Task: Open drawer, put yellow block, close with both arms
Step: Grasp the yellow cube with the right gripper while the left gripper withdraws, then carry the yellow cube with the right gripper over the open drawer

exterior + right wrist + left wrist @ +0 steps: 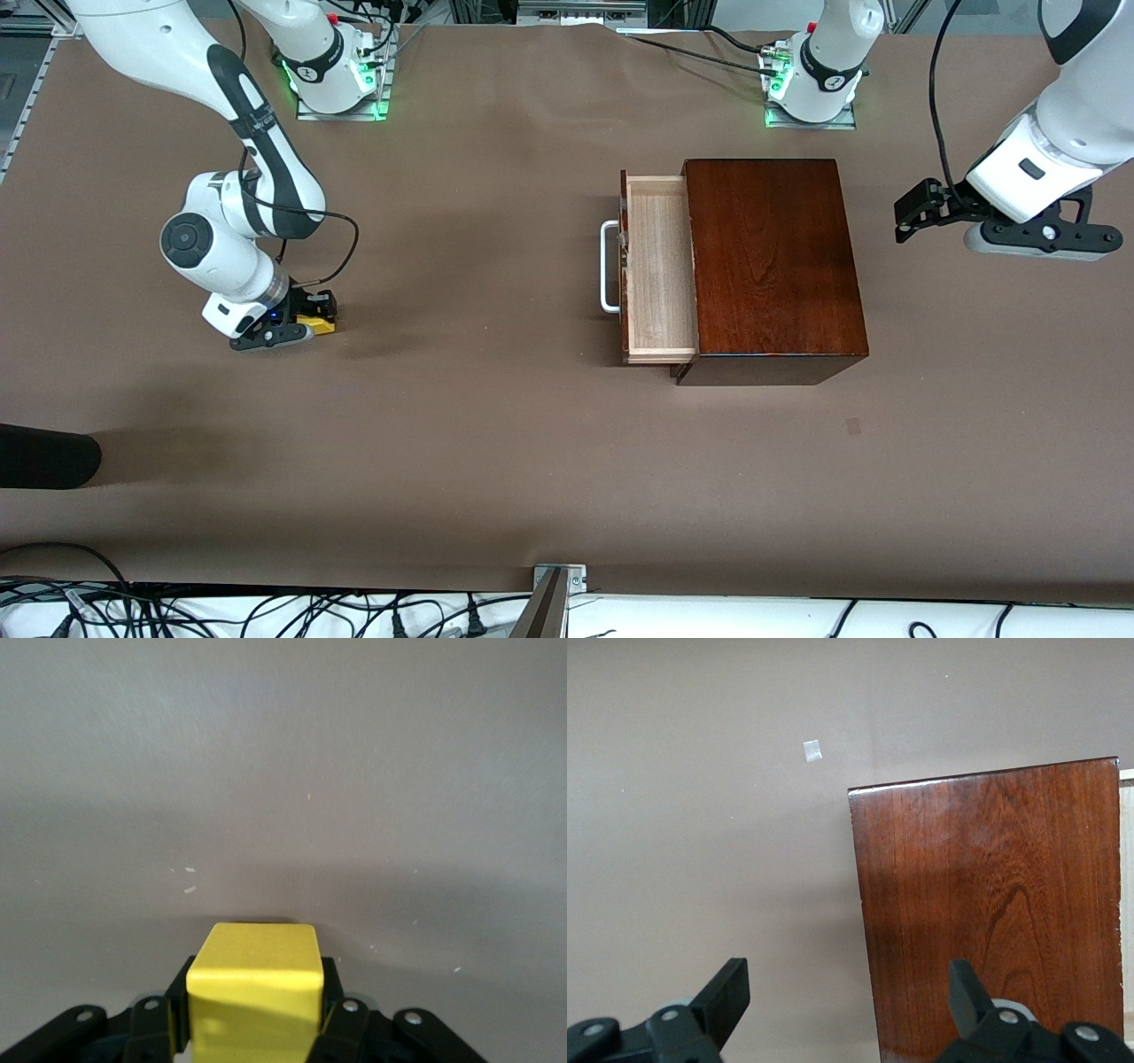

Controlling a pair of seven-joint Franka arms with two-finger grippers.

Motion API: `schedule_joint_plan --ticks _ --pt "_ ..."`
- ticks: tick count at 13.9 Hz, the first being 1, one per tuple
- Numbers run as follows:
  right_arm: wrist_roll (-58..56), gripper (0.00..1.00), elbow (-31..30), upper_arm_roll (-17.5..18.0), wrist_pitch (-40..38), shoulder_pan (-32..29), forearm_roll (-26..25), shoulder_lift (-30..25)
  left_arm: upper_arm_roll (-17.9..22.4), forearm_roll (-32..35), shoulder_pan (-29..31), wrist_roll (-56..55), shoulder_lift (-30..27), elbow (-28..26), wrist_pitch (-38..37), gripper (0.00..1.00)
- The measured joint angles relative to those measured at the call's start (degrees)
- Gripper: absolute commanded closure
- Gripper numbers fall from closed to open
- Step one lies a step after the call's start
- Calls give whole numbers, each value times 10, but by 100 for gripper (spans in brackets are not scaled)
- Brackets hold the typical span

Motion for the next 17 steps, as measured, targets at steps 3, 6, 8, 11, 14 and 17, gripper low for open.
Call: schedule_joint_plan --ticks 3,6,8,11,14,17 --pt "-1 100 60 28 -82 1 0 -25 0 0 0 0 2 6 5 0" --pt "-1 100 162 66 -195 4 0 -35 3 0 3 0 6 8 7 0" --pt "-15 100 210 93 -230 9 0 -33 3 0 4 0 9 8 9 0" --pt "-34 100 264 125 -239 52 0 -20 5 0 13 0 11 8 9 0" --pt "-36 100 333 131 -251 140 -11 19 5 0 18 0 11 8 9 0" --pt "-40 100 402 132 -262 204 -16 78 4 0 18 0 11 9 9 0"
